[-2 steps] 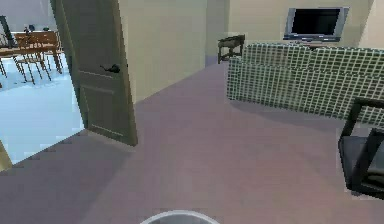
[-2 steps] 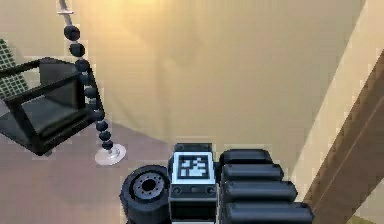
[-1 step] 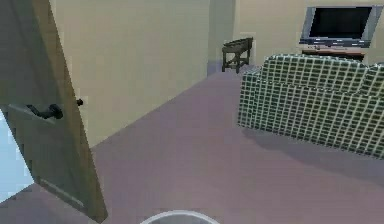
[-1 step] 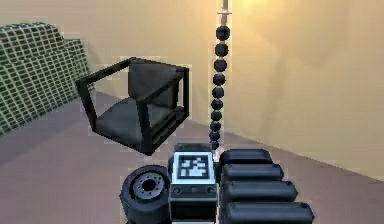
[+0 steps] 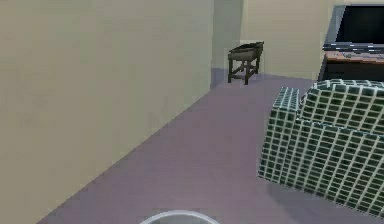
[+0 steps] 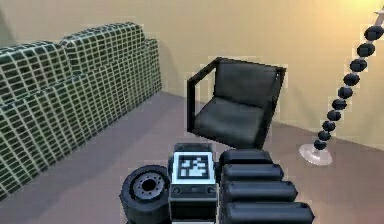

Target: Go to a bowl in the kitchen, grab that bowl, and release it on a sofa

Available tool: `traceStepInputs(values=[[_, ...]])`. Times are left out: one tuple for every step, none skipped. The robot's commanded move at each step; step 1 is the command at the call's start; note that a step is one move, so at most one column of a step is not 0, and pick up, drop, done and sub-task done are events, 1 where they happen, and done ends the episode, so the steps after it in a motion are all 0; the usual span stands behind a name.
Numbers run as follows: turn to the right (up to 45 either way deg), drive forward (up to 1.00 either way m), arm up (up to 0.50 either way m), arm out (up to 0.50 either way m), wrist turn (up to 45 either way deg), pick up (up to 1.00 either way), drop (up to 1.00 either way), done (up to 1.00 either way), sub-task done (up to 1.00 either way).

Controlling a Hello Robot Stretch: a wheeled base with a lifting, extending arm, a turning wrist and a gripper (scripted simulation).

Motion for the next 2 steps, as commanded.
traceStepInputs(values=[[-3.0, 0.00, 0.00, 0.00, 0.0, 0.00, 0.00, 0.00, 0.00], [0.0, 0.15, 0.00, 0.00, 0.0, 0.00, 0.00, 0.00, 0.00]])
